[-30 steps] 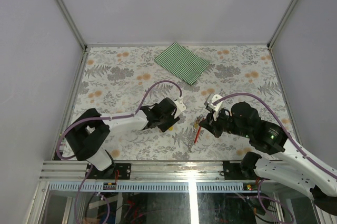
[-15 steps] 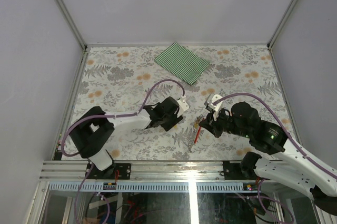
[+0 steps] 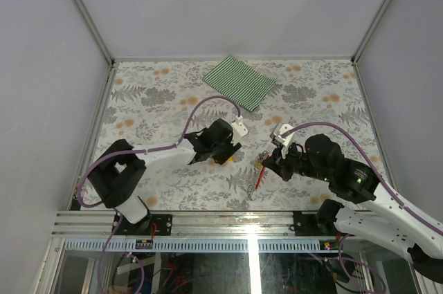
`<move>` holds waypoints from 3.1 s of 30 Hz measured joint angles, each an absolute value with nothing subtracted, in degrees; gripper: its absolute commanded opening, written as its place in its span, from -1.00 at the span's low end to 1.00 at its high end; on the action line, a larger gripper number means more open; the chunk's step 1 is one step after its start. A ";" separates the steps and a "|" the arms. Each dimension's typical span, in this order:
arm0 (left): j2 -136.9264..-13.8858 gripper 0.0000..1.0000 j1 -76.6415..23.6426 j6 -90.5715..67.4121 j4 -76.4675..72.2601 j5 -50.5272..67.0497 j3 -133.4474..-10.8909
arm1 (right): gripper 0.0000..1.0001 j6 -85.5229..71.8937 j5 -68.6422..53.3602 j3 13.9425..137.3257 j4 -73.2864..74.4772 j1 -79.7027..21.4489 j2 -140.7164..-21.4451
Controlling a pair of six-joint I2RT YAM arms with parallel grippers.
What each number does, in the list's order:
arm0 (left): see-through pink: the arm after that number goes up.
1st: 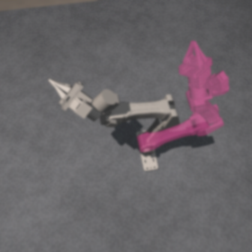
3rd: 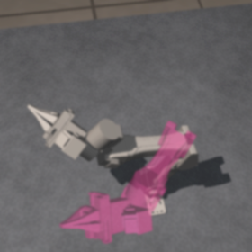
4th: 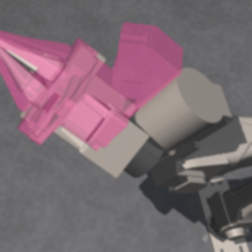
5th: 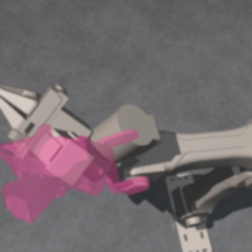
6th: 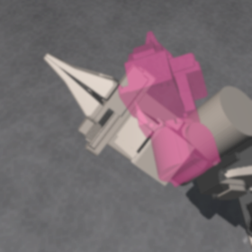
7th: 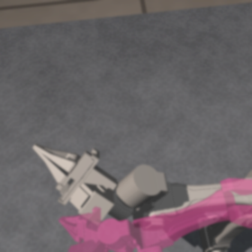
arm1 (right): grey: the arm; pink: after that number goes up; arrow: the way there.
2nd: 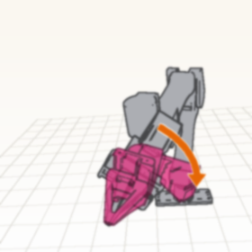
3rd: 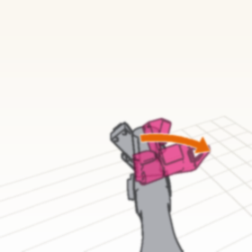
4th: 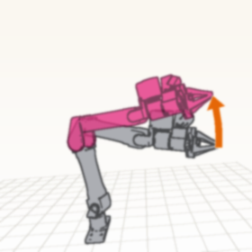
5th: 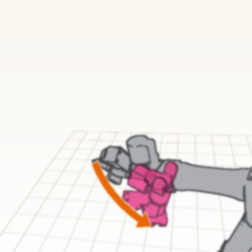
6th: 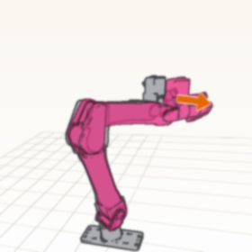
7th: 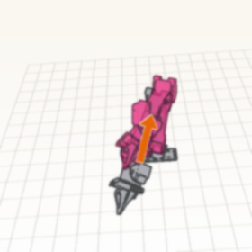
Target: Put the keys on the keyring
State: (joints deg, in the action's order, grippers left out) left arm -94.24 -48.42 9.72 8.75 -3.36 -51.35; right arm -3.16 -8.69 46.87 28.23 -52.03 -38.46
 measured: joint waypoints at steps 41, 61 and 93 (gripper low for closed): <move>-93.47 -1.00 -47.16 9.67 12.51 5.06 -49.32 | -0.96 -3.73 -10.02 46.87 28.21 -52.03 -38.48; -81.23 -1.00 -47.13 2.70 11.14 10.87 -48.75 | -0.93 -3.90 -9.56 46.85 27.90 -52.03 -35.83; -53.25 -1.00 -47.13 15.22 17.56 27.29 -63.18 | -1.00 18.59 -26.70 50.63 9.61 -52.03 -40.91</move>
State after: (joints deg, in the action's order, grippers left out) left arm -53.25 -47.13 15.22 17.56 27.29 -63.18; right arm 18.59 -26.70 50.63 9.61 -52.03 -40.91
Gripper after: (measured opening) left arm 0.008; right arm 0.010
